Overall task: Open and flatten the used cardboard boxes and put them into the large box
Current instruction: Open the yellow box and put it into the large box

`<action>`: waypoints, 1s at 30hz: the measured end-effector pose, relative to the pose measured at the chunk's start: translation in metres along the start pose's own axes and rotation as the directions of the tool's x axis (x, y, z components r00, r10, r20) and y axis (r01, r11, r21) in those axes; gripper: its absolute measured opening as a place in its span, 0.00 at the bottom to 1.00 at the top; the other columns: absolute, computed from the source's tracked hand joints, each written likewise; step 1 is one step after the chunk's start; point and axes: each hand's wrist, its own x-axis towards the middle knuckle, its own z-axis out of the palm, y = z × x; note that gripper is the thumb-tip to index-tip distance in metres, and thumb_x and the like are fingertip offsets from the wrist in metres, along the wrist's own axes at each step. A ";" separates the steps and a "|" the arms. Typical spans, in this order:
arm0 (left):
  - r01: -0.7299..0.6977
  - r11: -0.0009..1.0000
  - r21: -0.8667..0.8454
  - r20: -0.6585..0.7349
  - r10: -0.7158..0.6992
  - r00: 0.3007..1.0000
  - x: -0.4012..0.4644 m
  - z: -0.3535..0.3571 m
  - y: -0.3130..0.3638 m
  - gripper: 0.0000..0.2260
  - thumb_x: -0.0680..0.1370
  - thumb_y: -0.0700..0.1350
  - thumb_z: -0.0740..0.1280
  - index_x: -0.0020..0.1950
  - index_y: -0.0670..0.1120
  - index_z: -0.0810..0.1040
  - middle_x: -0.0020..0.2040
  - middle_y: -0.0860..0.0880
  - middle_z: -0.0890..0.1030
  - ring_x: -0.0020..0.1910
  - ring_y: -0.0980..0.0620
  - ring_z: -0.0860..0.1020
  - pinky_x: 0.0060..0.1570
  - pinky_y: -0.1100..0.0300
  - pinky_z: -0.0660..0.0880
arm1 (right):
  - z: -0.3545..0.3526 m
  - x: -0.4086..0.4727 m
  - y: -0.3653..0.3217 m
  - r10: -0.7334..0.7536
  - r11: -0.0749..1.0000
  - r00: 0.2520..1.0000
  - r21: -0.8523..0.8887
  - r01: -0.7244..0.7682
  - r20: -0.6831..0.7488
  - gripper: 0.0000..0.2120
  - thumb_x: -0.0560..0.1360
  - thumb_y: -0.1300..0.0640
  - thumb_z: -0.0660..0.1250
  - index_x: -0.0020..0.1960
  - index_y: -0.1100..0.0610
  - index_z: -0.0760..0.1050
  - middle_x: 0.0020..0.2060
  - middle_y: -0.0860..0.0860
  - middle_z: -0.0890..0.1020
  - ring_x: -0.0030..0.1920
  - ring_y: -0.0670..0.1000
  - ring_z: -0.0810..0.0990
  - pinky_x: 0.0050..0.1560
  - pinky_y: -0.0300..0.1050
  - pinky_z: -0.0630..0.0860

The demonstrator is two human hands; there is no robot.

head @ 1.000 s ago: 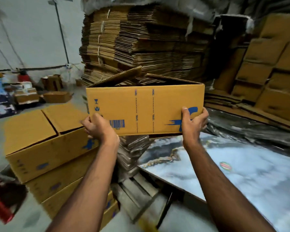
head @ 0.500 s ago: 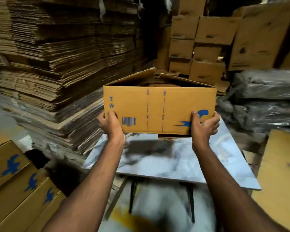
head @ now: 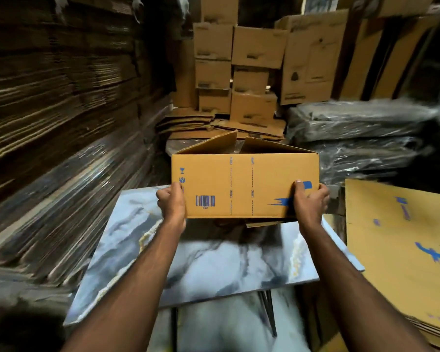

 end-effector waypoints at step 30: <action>-0.395 0.497 0.773 0.469 -0.029 0.883 0.024 0.022 -0.069 0.18 0.79 0.57 0.64 0.67 0.52 0.75 0.70 0.46 0.69 0.69 0.42 0.67 0.67 0.51 0.65 | 0.054 0.014 0.088 -0.069 0.674 0.935 -0.675 0.301 0.348 0.29 0.74 0.35 0.59 0.68 0.51 0.71 0.67 0.63 0.69 0.71 0.62 0.64 0.72 0.59 0.59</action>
